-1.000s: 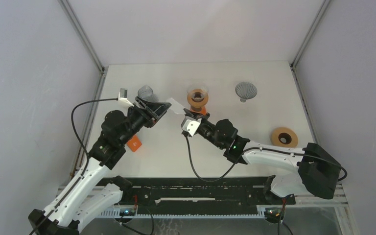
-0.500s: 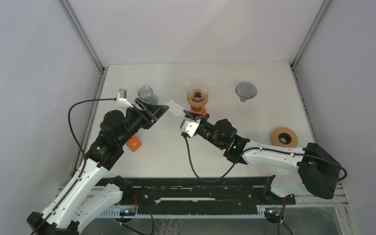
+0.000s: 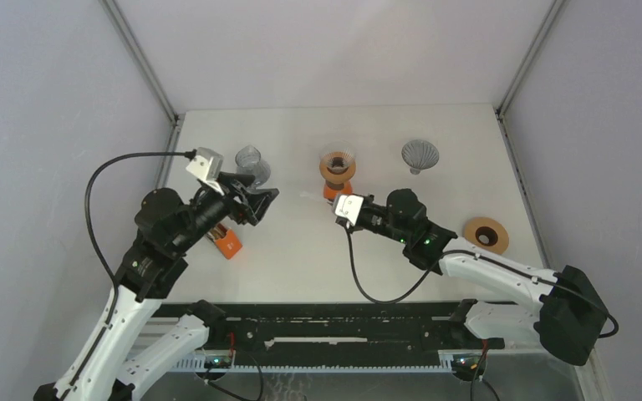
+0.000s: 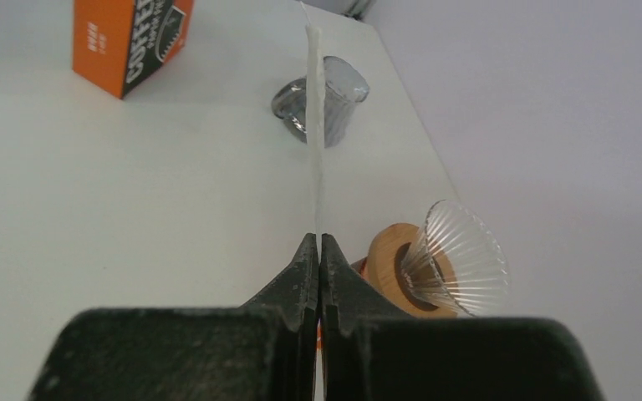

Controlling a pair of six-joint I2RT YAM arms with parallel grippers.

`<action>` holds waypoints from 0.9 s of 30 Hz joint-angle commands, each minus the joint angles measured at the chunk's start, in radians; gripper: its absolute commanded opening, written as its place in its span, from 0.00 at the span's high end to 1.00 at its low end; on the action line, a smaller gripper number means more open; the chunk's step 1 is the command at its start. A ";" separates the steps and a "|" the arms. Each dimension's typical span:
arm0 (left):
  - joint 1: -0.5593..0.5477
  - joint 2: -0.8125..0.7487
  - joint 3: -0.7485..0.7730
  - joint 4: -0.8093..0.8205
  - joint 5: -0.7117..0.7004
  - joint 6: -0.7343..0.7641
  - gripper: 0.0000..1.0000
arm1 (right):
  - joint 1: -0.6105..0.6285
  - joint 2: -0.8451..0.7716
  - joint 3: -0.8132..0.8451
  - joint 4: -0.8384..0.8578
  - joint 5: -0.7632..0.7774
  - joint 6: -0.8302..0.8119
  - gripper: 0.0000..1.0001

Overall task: Place the coffee filter in the dripper
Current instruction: Pick up the coffee filter from the coffee filter holder.

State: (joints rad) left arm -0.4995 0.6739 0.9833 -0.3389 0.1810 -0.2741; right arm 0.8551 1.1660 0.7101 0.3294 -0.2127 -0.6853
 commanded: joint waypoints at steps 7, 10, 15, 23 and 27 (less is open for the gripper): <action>0.003 0.097 0.038 -0.070 0.270 0.449 0.28 | -0.112 -0.064 0.040 -0.078 -0.325 0.198 1.00; -0.001 0.107 0.016 -0.043 0.345 0.527 0.29 | -0.135 -0.059 0.040 -0.079 -0.380 0.229 1.00; -0.014 0.139 -0.007 -0.032 0.442 0.634 0.36 | -0.141 -0.045 0.040 -0.075 -0.403 0.265 1.00; -0.039 0.168 -0.080 0.098 0.475 0.686 0.44 | -0.122 -0.020 0.040 -0.048 -0.391 0.300 1.00; -0.039 0.188 -0.087 0.102 0.510 0.690 0.50 | -0.105 -0.018 0.038 -0.051 -0.396 0.291 1.00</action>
State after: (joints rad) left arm -0.5312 0.8532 0.9138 -0.3107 0.6289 0.3771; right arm 0.7315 1.1488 0.7101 0.2352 -0.5861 -0.4122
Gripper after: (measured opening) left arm 0.518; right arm 0.007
